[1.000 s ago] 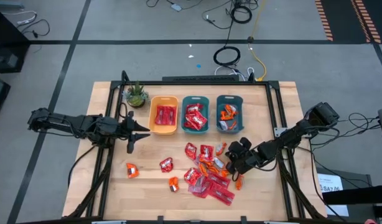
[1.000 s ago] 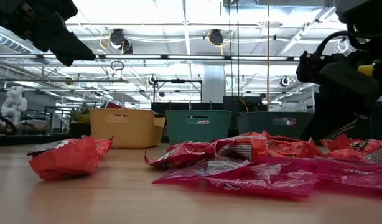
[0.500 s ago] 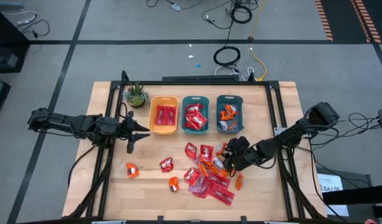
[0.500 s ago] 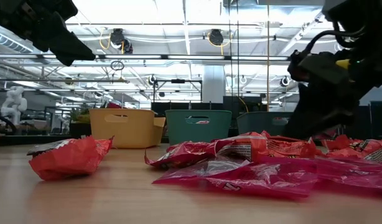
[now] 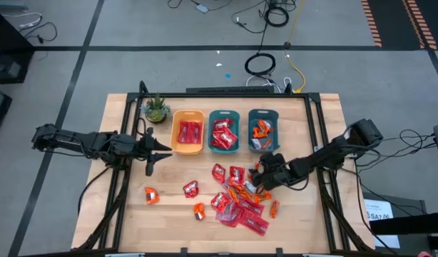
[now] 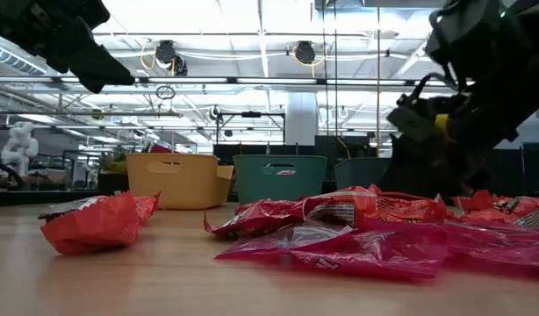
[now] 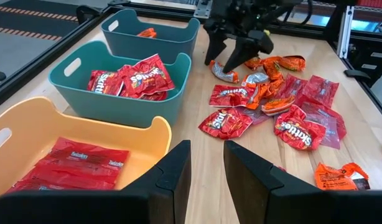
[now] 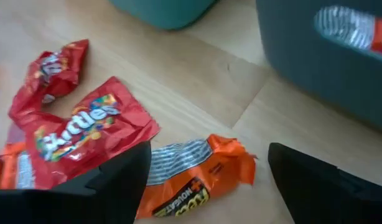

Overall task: Sort candy
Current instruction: Put the orange candy into the top right blue bin

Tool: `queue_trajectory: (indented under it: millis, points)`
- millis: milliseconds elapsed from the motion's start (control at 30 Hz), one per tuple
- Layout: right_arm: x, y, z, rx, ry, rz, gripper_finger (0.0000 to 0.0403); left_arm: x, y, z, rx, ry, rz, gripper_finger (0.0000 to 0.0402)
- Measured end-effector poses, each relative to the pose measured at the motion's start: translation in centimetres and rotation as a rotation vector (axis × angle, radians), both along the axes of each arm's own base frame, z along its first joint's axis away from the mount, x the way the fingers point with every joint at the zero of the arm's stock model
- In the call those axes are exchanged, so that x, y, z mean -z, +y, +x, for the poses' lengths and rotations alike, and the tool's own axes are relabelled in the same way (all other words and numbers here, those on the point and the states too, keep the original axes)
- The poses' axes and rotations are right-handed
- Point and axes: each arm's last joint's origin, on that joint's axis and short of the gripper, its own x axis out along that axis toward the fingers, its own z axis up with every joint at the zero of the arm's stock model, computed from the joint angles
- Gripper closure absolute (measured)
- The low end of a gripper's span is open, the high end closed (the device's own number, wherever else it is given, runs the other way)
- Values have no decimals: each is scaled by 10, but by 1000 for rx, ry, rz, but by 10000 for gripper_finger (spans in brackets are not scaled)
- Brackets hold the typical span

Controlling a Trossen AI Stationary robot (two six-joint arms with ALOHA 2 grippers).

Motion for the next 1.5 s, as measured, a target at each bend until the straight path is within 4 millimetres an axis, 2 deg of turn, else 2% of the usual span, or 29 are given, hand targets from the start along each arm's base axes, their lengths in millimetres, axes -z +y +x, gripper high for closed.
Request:
queue_trajectory:
  millis: [133,267,433,600,667,1000,1233,1367,1500]
  points:
    - [11,-1,3,-19,48,-6,100,0,0,0,0,0,0,297]
    - [19,0,4,-19,77,-29,147,0,0,0,0,0,-1,297]
    - [17,1,7,-24,70,-32,249,0,0,0,0,0,0,297]
    - [8,3,11,-122,75,-35,366,0,0,0,0,0,0,297]
    - [4,4,10,-153,77,-20,388,0,0,0,-1,-1,0,297]
    - [-24,5,7,-190,-20,92,398,0,0,0,0,0,0,297]
    - [-62,0,0,-177,-183,53,398,0,0,0,0,0,0,297]
    - [-86,-12,-6,-122,-273,-61,398,0,0,0,0,0,0,297]
    - [-102,-37,-10,-48,-308,-85,398,0,0,0,0,0,1,297]
